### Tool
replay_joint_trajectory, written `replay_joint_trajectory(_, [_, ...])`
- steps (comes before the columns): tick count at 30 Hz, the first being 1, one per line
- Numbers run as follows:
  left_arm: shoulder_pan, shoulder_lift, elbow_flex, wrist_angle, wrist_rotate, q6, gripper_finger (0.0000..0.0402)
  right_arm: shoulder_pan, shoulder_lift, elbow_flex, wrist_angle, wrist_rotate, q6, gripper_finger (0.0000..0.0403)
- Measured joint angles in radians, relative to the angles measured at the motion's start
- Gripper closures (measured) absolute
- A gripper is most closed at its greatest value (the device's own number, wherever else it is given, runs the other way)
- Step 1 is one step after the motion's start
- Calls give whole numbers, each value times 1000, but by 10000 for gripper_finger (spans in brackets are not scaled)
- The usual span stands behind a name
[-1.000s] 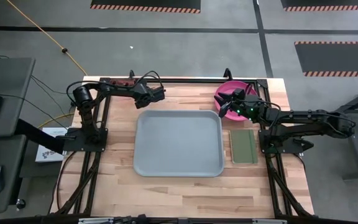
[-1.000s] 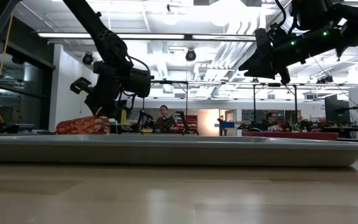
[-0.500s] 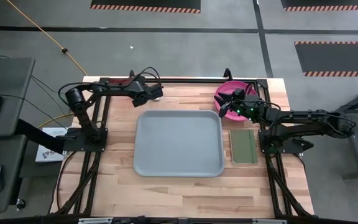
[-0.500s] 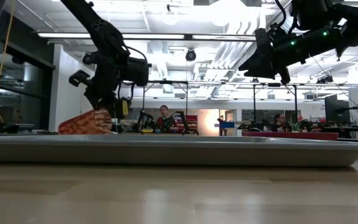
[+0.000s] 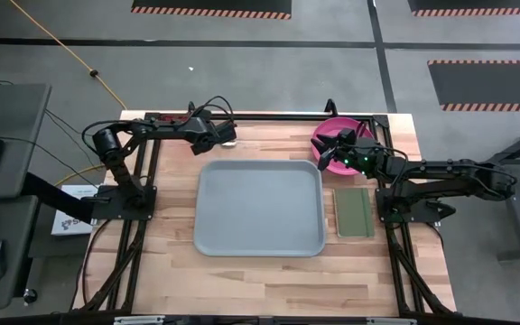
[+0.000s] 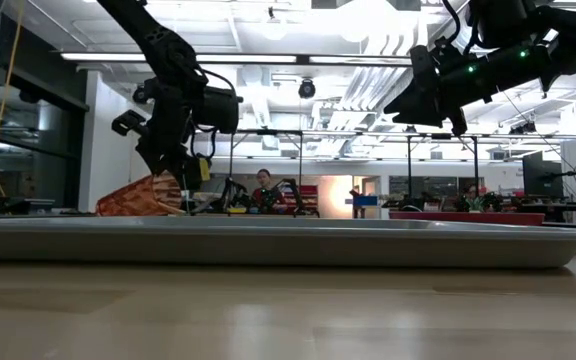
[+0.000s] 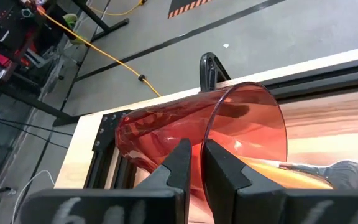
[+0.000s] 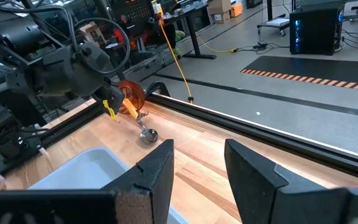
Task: Pick and place plate/cup/fork/spoon on tray
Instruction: Adjust the brown cup
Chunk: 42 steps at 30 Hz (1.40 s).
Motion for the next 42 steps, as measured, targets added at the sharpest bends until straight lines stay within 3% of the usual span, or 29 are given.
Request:
replay_joint_trajectory(16, [-34, -18, 1, -24, 56, 54, 379, 0, 0, 0, -2, 0, 0, 268])
replay_joint_trajectory(42, [-61, -312, 1, -11, 174, 269, 397, 0, 0, 0, -4, -8, 0, 268])
